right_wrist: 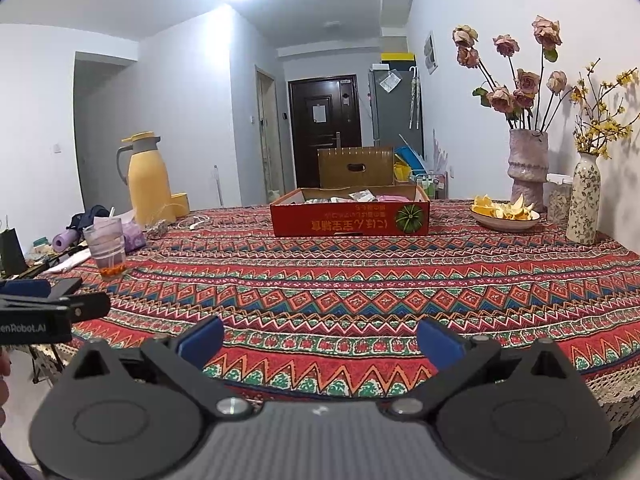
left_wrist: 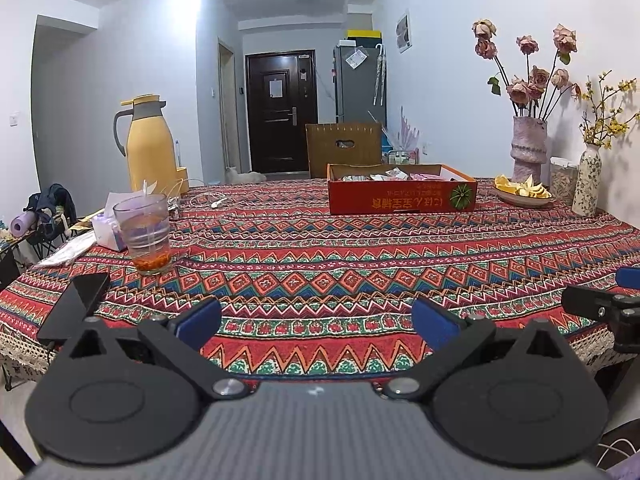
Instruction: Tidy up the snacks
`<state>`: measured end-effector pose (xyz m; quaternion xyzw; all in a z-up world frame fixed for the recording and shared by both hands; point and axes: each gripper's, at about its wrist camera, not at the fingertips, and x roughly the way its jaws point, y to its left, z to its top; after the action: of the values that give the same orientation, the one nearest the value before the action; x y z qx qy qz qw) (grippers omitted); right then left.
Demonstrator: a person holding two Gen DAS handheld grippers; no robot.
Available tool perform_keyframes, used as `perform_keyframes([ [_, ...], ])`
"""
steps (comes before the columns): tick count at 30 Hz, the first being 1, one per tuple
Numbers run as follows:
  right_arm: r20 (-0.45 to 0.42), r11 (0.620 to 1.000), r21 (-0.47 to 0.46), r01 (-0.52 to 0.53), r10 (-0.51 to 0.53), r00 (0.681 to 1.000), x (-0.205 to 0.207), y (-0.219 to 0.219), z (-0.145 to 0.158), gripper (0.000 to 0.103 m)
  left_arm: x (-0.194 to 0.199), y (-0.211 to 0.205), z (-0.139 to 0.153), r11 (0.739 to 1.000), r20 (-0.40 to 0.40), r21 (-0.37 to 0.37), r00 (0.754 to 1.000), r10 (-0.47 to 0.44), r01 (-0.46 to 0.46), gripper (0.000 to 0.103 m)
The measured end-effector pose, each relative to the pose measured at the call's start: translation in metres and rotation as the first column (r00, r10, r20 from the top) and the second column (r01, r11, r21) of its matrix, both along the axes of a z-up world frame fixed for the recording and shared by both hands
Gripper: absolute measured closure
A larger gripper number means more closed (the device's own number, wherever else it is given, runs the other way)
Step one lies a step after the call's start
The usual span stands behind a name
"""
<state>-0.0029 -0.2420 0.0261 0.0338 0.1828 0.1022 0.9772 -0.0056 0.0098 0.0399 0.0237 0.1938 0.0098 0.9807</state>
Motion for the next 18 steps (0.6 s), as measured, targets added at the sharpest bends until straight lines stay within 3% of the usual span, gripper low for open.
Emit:
perform_keyframes([
  [18,0.005,1.0,0.002,0.009,-0.009,1.0,-0.0011,-0.0009,-0.0006,0.0,-0.0018,-0.0001,0.0006,1.0,0.01,0.003,1.0,-0.001,0.001,0.0],
])
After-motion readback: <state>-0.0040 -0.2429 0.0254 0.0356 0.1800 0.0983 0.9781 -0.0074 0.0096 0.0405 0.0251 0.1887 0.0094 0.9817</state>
